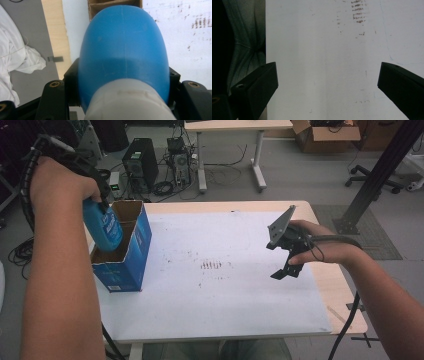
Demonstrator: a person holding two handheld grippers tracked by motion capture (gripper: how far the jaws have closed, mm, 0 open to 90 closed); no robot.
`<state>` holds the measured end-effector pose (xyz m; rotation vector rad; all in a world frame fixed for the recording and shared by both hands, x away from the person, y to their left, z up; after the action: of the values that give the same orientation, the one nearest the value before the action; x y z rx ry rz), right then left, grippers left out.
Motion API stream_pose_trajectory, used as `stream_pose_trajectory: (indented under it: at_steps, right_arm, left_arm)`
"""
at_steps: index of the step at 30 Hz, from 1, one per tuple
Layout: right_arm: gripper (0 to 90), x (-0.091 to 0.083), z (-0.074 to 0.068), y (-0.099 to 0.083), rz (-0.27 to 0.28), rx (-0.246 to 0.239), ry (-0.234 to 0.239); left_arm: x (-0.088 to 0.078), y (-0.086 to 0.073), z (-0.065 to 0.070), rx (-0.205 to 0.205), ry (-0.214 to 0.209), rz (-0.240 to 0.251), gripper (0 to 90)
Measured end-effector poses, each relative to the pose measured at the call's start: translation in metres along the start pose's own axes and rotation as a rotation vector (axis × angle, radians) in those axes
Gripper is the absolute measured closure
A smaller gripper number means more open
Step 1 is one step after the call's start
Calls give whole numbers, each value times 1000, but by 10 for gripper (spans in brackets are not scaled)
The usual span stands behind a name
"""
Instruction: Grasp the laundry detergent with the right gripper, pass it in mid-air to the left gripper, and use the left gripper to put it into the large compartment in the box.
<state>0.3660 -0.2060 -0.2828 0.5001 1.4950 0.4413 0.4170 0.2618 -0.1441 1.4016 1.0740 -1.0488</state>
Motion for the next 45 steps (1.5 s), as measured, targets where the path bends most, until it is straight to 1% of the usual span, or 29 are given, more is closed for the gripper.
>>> stream_pose_trajectory:
  at_steps: [7, 13, 16, 26, 28, 35, 45]
  right_arm:
    - [32, -2, 0, 0, 1, 2, -1]
    - [33, -3, -1, 0, 1, 6, -3]
    - [32, -4, -1, 0, -2, 5, -2]
    - [33, -5, -2, 0, -5, 3, 0]
    - [33, -5, -2, 0, -6, 3, 2]
    - [33, -3, -3, 0, -8, 1, 5]
    - [33, -2, -4, 0, -7, -1, 8]
  left_arm:
    - [19, -2, -2, 4, -19, -18, 386]
    - [37, -4, 0, 18, -26, -31, 386]
    - [46, -5, 0, 16, -37, -40, 386]
    - [77, -8, 5, 26, -32, -63, 387]
    - [84, -9, 6, 25, -35, -69, 387]
    - [102, -12, 5, 20, -41, -76, 386]
    - [122, -19, 3, 8, -47, -82, 386]
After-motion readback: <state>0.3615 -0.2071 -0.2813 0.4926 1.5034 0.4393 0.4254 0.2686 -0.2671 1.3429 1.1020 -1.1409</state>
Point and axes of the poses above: each handheld gripper's, and its own axes: x roughly forward along the jaws, y roughly out of its top, z roughly to its right, the point moved 1 cm from there along x, roughly forward along the jaws, and after that the axes turned 10 degrees about z, right-handed, at the moved point
